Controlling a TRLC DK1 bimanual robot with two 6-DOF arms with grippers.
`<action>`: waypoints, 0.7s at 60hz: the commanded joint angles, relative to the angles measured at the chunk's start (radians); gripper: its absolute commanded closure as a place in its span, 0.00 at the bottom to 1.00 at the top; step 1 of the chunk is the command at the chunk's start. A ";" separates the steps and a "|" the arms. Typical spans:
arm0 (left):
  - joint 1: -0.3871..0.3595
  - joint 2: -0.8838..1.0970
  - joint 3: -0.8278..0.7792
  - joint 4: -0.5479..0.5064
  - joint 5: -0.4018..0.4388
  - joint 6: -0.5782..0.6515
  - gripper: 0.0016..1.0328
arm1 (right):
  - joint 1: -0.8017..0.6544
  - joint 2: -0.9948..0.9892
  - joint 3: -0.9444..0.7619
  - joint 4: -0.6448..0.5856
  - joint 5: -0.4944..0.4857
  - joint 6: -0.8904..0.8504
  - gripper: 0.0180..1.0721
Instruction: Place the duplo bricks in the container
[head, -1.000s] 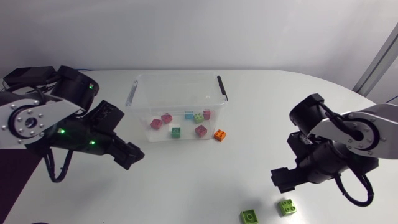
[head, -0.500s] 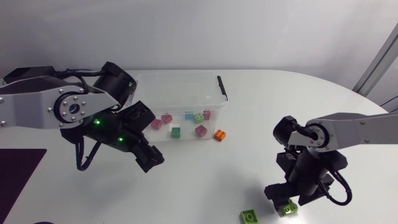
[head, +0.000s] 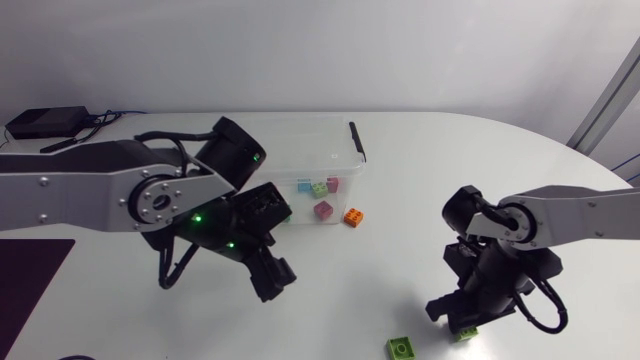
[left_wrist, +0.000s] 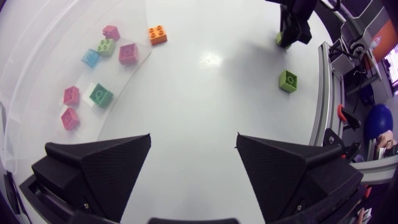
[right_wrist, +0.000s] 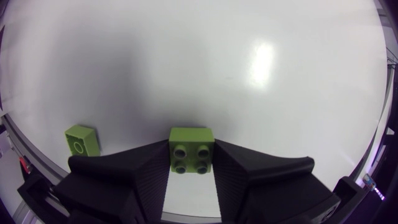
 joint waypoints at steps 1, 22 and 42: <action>-0.032 0.051 0.008 0.024 0.007 0.033 0.07 | 0.004 -0.078 0.004 -0.018 0.002 -0.004 0.75; -0.201 0.196 0.099 0.119 0.007 0.050 0.07 | -0.039 -0.310 0.171 -0.108 -0.049 0.001 0.75; -0.313 0.416 0.251 0.075 0.037 0.046 0.07 | -0.250 -0.339 0.255 -0.113 -0.144 -0.020 0.75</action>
